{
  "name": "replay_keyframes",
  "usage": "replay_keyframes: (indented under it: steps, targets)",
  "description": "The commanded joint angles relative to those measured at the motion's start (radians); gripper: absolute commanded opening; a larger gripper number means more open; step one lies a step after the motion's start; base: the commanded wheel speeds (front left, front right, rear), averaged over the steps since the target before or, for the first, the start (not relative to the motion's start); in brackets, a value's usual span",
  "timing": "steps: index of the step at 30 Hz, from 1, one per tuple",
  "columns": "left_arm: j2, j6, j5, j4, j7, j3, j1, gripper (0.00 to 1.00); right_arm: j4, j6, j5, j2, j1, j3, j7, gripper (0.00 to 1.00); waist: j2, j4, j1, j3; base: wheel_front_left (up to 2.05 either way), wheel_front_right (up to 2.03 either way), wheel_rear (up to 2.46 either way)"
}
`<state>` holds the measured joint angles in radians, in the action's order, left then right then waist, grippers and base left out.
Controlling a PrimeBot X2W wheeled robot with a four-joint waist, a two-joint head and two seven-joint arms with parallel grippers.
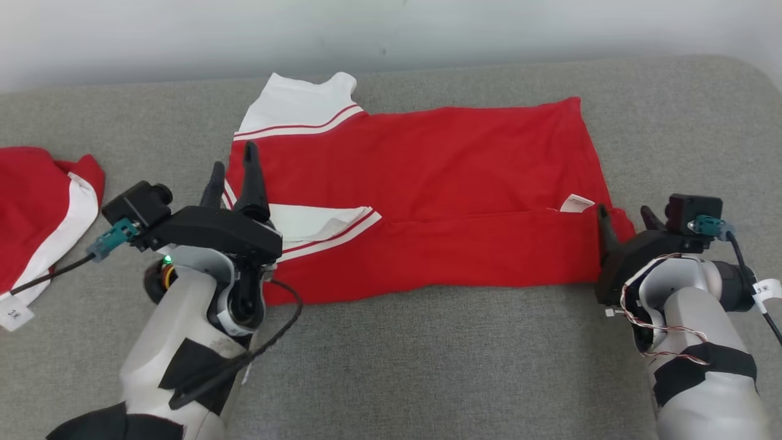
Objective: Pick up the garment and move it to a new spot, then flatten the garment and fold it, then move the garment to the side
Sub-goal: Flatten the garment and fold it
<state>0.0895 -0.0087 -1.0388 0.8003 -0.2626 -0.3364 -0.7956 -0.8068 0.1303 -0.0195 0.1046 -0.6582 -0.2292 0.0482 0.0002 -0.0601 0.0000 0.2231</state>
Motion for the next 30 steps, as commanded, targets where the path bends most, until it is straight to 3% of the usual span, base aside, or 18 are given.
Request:
replay_keyframes:
  steps: [1, 11, 15, 27, 28, 30]
  targets:
    - [0.009, 0.001, 0.033, 0.0, -0.004, -0.004, 0.025, 1.0, -0.001, 0.001, 0.006, 0.01, -0.002, 0.002, -0.001, 1.0, -0.0002, 0.004, 0.0, -0.014, 0.0, 0.0, 0.0]
    - [0.086, 0.074, 0.292, 0.026, 0.036, -0.172, 0.179, 1.0, 0.087, 0.001, 0.057, 0.053, 0.108, 0.001, 0.091, 1.0, -0.0002, 0.02, 0.0, -0.1, 0.0, 0.0, 0.0]
    - [0.104, 0.118, 0.318, 0.036, 0.067, -0.201, 0.217, 1.0, 0.16, 0.001, 0.066, 0.049, 0.156, 0.001, 0.138, 1.0, -0.0002, 0.015, 0.0, -0.111, 0.0, 0.0, 0.0]
    - [0.121, 0.196, 0.33, 0.064, 0.178, -0.23, 0.232, 1.0, 0.286, 0.001, 0.047, 0.017, 0.209, 0.002, 0.229, 1.0, -0.0002, -0.012, 0.0, -0.089, 0.0, 0.0, 0.0]
    - [0.12, 0.194, 0.327, 0.064, 0.187, -0.232, 0.233, 0.85, 0.293, 0.001, 0.043, 0.015, 0.211, 0.001, 0.238, 1.0, -0.0002, -0.013, 0.0, -0.086, 0.0, 0.0, 0.0]
    - [0.116, 0.185, 0.322, 0.06, 0.207, -0.24, 0.235, 0.0, 0.303, 0.001, 0.035, 0.013, 0.212, -0.004, 0.255, 1.0, -0.0002, -0.014, 0.0, -0.08, 0.0, 0.0, 0.0]
